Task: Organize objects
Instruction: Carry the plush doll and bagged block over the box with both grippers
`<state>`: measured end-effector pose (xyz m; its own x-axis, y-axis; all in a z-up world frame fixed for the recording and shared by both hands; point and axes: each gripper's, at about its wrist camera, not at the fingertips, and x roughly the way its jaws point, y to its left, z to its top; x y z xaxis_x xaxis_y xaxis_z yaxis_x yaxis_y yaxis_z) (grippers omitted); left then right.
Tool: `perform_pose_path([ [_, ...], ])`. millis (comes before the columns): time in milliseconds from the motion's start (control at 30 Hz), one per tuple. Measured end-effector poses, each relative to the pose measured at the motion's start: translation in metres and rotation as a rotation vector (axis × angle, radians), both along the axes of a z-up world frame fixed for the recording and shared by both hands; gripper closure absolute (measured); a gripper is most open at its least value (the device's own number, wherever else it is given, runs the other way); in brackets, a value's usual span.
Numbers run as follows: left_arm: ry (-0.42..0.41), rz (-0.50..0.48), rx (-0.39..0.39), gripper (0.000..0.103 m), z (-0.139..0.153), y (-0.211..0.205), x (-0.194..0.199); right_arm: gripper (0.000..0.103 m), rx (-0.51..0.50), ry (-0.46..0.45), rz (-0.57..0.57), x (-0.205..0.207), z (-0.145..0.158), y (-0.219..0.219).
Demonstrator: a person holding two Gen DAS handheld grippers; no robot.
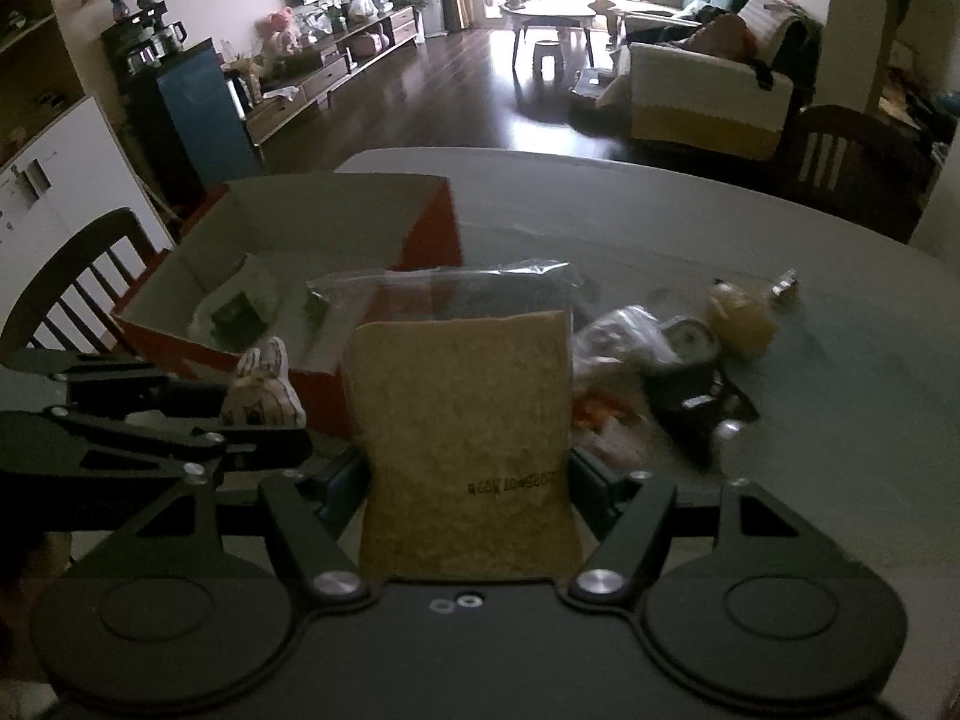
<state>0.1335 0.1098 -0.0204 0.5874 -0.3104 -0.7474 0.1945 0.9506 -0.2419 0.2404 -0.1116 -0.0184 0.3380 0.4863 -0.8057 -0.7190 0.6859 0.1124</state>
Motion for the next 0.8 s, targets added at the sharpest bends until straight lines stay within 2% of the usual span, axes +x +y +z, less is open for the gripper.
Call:
perform_pose_path([
  [433, -0.071, 0.039, 0.054, 0.056, 0.013, 0.087, 0.012, 0.033, -0.016, -0.029, 0.043, -0.01, 0.004, 0.089],
  [800, -0.054, 0.066, 0.118, 0.056, -0.006, 0.132, 0.044, 0.033, -0.085, -0.051, 0.058, 0.008, -0.017, 0.166],
])
